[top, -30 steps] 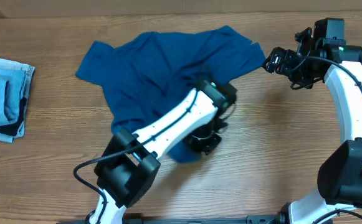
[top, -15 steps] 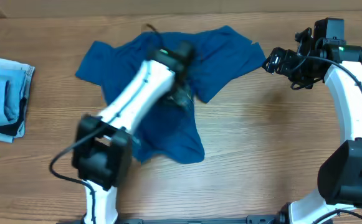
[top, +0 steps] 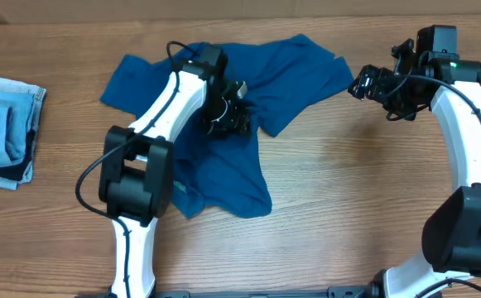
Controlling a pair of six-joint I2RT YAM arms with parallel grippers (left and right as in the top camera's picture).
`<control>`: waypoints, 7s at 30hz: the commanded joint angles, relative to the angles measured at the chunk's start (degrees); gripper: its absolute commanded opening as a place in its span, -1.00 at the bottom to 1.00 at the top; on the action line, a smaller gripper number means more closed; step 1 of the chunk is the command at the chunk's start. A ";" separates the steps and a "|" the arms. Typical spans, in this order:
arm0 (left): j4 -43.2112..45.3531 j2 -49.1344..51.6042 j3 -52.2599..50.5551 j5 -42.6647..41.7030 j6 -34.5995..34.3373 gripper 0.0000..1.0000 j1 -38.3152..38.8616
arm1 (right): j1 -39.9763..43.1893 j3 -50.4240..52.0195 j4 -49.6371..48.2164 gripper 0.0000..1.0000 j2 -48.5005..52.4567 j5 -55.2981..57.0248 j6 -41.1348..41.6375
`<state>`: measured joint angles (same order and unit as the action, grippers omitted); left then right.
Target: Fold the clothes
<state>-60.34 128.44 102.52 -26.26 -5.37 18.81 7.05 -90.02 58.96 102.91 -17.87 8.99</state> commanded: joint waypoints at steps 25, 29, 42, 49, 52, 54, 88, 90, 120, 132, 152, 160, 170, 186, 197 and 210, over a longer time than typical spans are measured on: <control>-13.60 -9.68 1.25 5.97 5.14 -0.20 33.22 | 6.49 -1.68 -4.22 1.00 -1.66 2.75 -1.36; -19.06 -10.16 1.27 15.19 1.97 -0.40 29.03 | 6.49 -1.68 -4.24 1.00 -1.66 2.73 -1.33; -2.40 -8.04 -11.82 29.79 -7.58 -0.92 16.46 | 6.47 -1.68 -3.19 1.00 -1.66 1.20 -1.33; 7.52 -7.80 -20.46 31.19 -5.05 -0.92 13.38 | 6.49 -1.68 -2.89 1.00 -1.66 1.22 -1.31; 12.37 -7.78 -25.55 32.59 -4.85 -0.92 8.72 | 6.47 -1.68 -2.78 1.00 -1.66 1.22 -1.31; 14.32 -7.78 -27.43 32.63 -3.39 -0.92 4.39 | 6.47 -1.68 -2.69 1.00 -1.66 1.22 -1.31; -6.82 -7.80 -2.60 22.25 7.91 -0.92 -3.91 | -2.56 -0.68 -11.23 0.61 17.11 -11.41 1.05; -4.17 -7.78 -8.00 22.40 6.93 -0.92 -2.80 | -2.56 -0.68 -11.80 0.57 17.14 -11.39 1.51; 2.05 -7.78 -19.63 22.38 4.50 -0.92 -2.75 | -5.55 0.02 -13.88 0.25 20.94 -7.89 4.96; 3.04 -7.80 -19.63 22.43 4.55 -0.92 -2.75 | -0.63 -0.81 -5.92 -0.87 12.11 -6.95 3.17; 3.37 -7.80 -19.63 23.91 5.01 -0.90 -2.78 | 0.55 -0.37 16.61 0.62 4.11 24.94 14.01; -2.86 -7.89 -16.96 23.39 6.47 -0.92 -2.75 | 10.56 0.20 6.16 0.80 5.09 7.04 2.78; -18.91 -8.72 3.28 19.23 6.73 -0.74 -2.64 | 12.04 8.13 7.17 0.52 13.53 1.90 -1.99; -18.73 -8.72 3.28 19.17 7.17 -0.69 -2.64 | 17.81 2.69 9.22 -0.92 7.56 14.43 6.29; -22.29 -8.72 3.28 15.32 9.35 -0.71 -2.25 | 21.29 1.90 10.08 -0.92 3.52 17.79 9.29; -21.18 -8.83 1.01 17.86 19.06 -0.15 18.08 | 21.29 1.90 9.22 -0.92 3.52 16.41 9.31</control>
<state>-82.74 120.11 104.71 -9.85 10.17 33.91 28.08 -87.07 68.58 107.09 -2.17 18.00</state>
